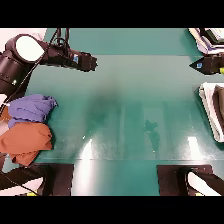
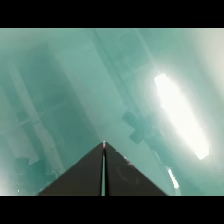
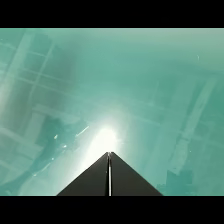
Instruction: Fold the shirts.
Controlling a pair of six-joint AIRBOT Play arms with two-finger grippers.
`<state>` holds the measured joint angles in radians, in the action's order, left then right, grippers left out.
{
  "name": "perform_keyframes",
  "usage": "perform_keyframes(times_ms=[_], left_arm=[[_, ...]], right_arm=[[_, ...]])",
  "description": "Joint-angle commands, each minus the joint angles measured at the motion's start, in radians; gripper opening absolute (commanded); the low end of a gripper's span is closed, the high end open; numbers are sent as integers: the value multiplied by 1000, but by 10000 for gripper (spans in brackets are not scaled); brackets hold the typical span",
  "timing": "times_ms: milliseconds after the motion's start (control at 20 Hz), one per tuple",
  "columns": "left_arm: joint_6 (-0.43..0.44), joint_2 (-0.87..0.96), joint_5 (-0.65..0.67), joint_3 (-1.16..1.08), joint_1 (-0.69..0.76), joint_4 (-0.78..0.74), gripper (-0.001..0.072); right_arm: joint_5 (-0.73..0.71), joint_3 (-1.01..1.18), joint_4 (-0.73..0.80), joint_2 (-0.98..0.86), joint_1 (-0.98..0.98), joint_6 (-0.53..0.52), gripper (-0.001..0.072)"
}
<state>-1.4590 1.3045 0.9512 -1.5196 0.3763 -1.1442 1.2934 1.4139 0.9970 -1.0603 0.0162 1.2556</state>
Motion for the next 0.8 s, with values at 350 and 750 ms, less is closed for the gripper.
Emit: perform_keyframes(times_ms=[350, 750], left_arm=[[0, 0, -3, 0, 0, 0, 23], [-2, -19, 27, -16, -35, -85, 23]], right_arm=[[8, 0, -2, 0, 2, 0, 17], [26, 0, -2, -1, 2, 1, 17]])
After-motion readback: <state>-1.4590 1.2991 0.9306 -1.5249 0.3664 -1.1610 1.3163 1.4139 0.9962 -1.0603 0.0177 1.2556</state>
